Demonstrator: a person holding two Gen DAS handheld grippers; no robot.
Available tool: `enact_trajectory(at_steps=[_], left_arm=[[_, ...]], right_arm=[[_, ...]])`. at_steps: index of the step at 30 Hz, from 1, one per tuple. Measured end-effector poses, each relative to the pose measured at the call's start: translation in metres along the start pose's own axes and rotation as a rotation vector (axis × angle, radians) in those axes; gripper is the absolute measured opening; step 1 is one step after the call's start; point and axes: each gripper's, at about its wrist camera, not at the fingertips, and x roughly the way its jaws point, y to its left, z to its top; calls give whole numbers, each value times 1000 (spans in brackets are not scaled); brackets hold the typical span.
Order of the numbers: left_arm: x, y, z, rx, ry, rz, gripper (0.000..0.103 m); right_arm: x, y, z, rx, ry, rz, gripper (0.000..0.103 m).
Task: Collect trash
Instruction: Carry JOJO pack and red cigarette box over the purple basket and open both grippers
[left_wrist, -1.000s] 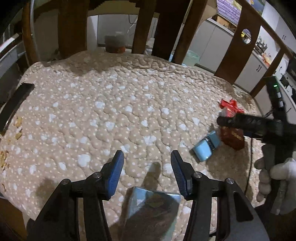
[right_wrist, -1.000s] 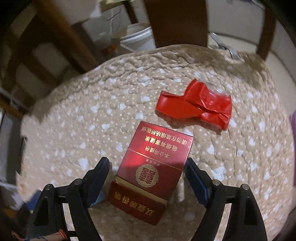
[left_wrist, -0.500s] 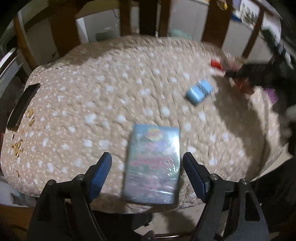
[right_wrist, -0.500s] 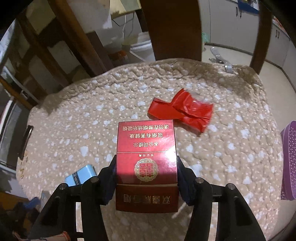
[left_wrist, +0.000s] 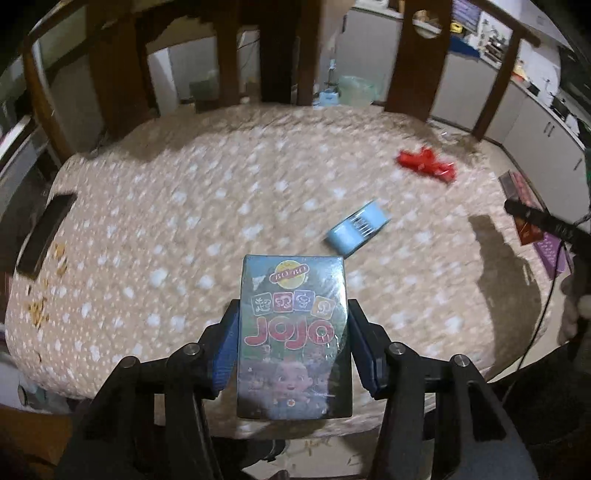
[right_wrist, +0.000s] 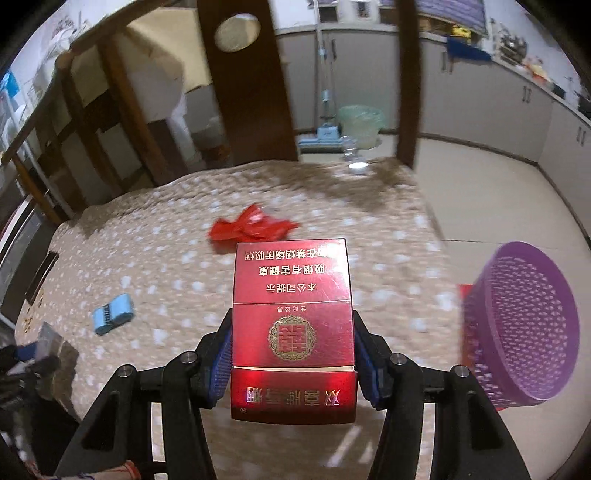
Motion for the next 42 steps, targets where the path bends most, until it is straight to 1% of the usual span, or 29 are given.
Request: enact_trajectory(at_steps=[4, 9, 13, 18, 25, 42], left_arm=[[-9, -40, 22, 70, -37, -19, 53], [-6, -93, 47, 153, -59, -30, 53], [-2, -130, 58, 227, -73, -12, 53], [7, -168, 64, 305, -65, 16, 53], [14, -194, 67, 363, -46, 40, 53], [13, -237, 75, 450, -66, 30, 54]], right_arm=[[-8, -34, -2, 47, -39, -24, 60], [-18, -75, -6, 124, -106, -73, 60], [-22, -94, -6, 161, -126, -81, 61], [-25, -101, -7, 185, -128, -64, 61], [-27, -102, -8, 181, -137, -61, 61], [-41, -130, -7, 267, -169, -60, 61]])
